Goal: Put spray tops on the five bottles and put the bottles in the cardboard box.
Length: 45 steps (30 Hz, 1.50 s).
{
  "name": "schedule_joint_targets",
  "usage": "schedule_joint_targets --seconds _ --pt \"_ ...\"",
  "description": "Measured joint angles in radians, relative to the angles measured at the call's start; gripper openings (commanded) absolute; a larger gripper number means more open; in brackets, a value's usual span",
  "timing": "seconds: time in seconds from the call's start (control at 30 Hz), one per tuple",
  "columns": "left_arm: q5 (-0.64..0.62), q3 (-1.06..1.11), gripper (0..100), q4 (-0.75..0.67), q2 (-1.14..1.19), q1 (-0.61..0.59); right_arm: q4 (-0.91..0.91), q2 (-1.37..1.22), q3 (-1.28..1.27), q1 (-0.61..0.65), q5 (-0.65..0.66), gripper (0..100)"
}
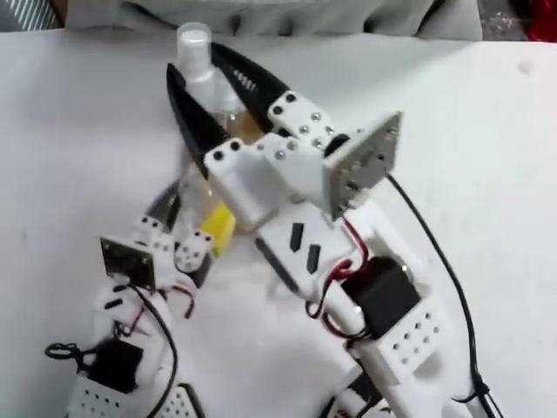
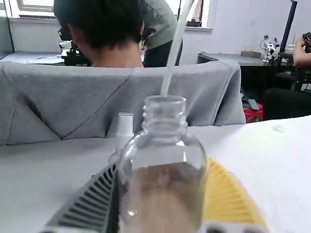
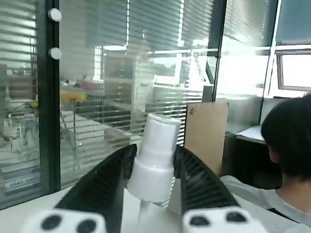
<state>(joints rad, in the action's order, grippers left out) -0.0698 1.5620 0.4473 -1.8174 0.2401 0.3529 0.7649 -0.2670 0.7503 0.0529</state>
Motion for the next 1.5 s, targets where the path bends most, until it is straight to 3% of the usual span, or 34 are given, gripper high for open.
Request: schedule_joint_targets --seconds 0.87,1.13,1.5 --pt "0.000 0.029 2 -0.049 0.000 0.000 0.000 0.000 -0.226 -0.003 0.002 1.8" --pt "0.000 0.029 2 -0.049 0.000 0.003 0.166 0.000 -0.235 0.009 0.002 1.8" --pt "0.000 0.029 2 -0.049 0.000 -0.017 0.192 0.048 -0.295 0.038 0.003 1.8"
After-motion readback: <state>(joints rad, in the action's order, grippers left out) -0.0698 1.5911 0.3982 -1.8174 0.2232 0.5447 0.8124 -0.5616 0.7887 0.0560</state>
